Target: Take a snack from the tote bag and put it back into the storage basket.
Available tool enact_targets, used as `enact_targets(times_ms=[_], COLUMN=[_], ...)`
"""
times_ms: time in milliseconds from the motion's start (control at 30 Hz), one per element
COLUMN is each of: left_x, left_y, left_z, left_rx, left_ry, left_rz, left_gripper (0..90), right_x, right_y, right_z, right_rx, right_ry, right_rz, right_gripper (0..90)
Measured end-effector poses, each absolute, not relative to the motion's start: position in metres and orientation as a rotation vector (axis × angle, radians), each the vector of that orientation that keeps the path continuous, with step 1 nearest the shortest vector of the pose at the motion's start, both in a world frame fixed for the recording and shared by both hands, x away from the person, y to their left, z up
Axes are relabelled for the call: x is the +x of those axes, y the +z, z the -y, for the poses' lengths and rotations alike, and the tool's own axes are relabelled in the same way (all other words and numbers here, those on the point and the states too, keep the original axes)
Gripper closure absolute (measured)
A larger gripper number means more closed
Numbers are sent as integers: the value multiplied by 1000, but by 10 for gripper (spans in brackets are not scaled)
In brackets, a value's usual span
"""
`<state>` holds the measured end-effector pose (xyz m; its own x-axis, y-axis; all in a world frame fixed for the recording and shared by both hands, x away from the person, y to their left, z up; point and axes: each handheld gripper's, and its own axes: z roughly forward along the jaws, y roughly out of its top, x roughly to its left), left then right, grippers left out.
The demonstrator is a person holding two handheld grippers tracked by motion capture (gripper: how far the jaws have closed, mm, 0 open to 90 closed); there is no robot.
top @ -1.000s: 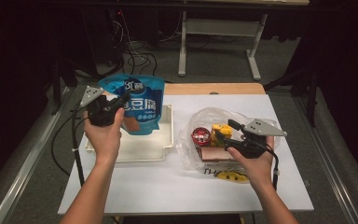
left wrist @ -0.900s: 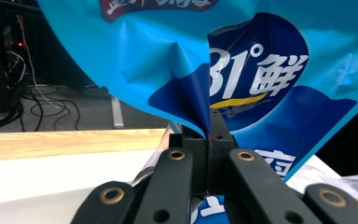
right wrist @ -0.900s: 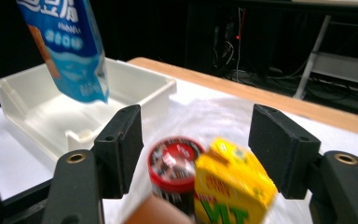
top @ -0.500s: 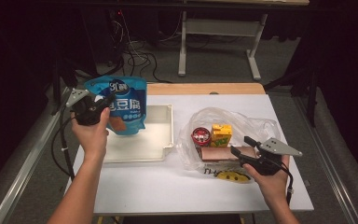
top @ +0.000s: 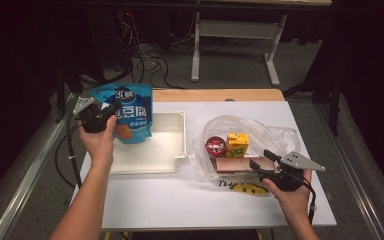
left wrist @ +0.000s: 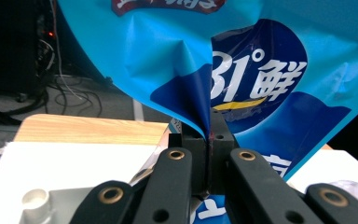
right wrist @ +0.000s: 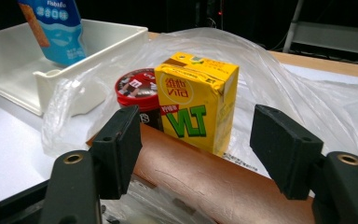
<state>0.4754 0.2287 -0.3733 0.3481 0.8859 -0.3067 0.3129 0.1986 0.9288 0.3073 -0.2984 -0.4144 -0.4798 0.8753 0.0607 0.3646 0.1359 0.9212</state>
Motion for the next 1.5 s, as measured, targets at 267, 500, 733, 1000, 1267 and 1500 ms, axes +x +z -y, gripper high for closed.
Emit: enact_targets(times_ms=[267, 500, 733, 1000, 1267, 1500], left_x=[480, 473, 466, 447, 416, 392], left_y=[-385, -394, -392, -385, -385, -392], left_z=[-238, -248, -251, -244, -227, -199], left_rx=[1318, 1301, 1368, 1411, 1411, 1482], left_ry=[570, 604, 607, 620, 603, 637], left_rz=[-1216, -1241, -1263, -1284, -1261, -1195], left_gripper=[885, 862, 621, 315, 275, 273], right_x=[307, 307, 307, 307, 308, 308], right_y=[-415, -418, -419, -418, -418, -418], right_z=[303, 306, 308, 311, 312, 310], right_rx=[1207, 1218, 1231, 1238, 1238, 1239], right_ry=[1317, 1296, 1290, 1284, 1281, 1281], right_rz=[-1898, -1896, -1896, -1886, -1886, -1887], right_gripper=[350, 352, 348, 345, 345, 342])
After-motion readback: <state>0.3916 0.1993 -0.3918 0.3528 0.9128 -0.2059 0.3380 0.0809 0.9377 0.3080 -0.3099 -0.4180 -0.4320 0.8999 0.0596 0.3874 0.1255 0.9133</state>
